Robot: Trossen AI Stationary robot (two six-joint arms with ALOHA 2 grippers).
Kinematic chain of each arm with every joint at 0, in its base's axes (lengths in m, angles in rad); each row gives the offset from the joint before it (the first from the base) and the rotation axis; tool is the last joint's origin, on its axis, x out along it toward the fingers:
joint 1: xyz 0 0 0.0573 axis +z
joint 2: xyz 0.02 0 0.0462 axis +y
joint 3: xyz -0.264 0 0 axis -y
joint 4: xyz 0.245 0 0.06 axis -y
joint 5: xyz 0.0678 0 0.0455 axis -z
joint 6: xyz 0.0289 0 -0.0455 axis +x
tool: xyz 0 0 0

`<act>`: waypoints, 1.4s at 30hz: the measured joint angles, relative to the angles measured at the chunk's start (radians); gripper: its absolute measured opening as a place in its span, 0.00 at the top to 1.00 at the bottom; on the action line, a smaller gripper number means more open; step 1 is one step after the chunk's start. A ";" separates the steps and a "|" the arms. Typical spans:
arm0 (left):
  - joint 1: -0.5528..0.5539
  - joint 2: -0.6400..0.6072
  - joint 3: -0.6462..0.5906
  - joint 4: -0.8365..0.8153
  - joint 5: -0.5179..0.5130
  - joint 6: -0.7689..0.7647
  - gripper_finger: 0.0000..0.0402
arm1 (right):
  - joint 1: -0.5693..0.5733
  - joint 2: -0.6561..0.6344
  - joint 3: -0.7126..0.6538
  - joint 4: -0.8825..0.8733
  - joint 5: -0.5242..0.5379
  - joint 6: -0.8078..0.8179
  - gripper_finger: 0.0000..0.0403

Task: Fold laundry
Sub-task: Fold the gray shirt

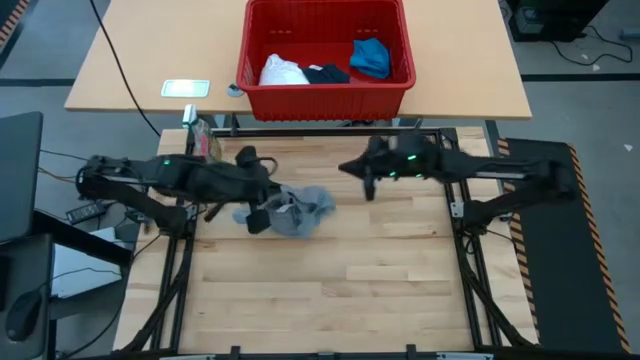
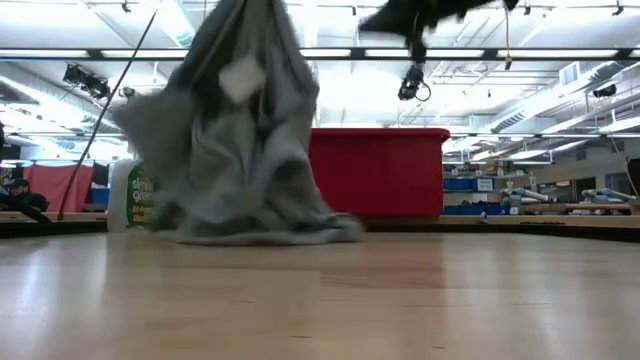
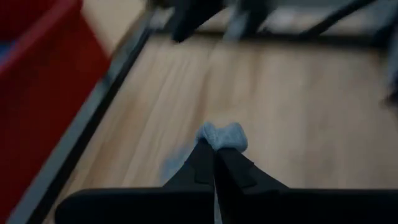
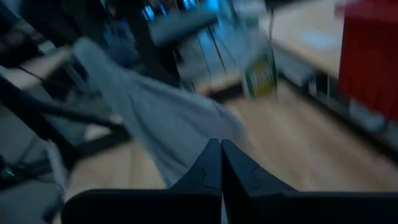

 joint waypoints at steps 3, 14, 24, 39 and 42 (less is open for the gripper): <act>-0.031 -0.031 0.000 0.186 0.040 0.059 1.00 | 0.001 -0.077 0.069 -0.046 0.000 0.004 1.00; -0.089 -0.021 0.000 0.288 0.026 -0.044 1.00 | -0.012 -0.060 0.157 -0.333 -0.054 0.127 0.94; -0.078 0.022 0.000 0.241 -0.152 -0.202 1.00 | 0.116 0.144 0.149 -0.223 -0.099 0.141 0.63; 0.004 0.056 0.000 0.135 -0.533 -0.420 1.00 | 0.132 0.359 0.149 0.052 0.034 0.059 0.53; 0.038 0.052 0.000 0.178 -0.534 -0.403 1.00 | 0.163 0.400 0.149 0.122 0.063 0.064 0.53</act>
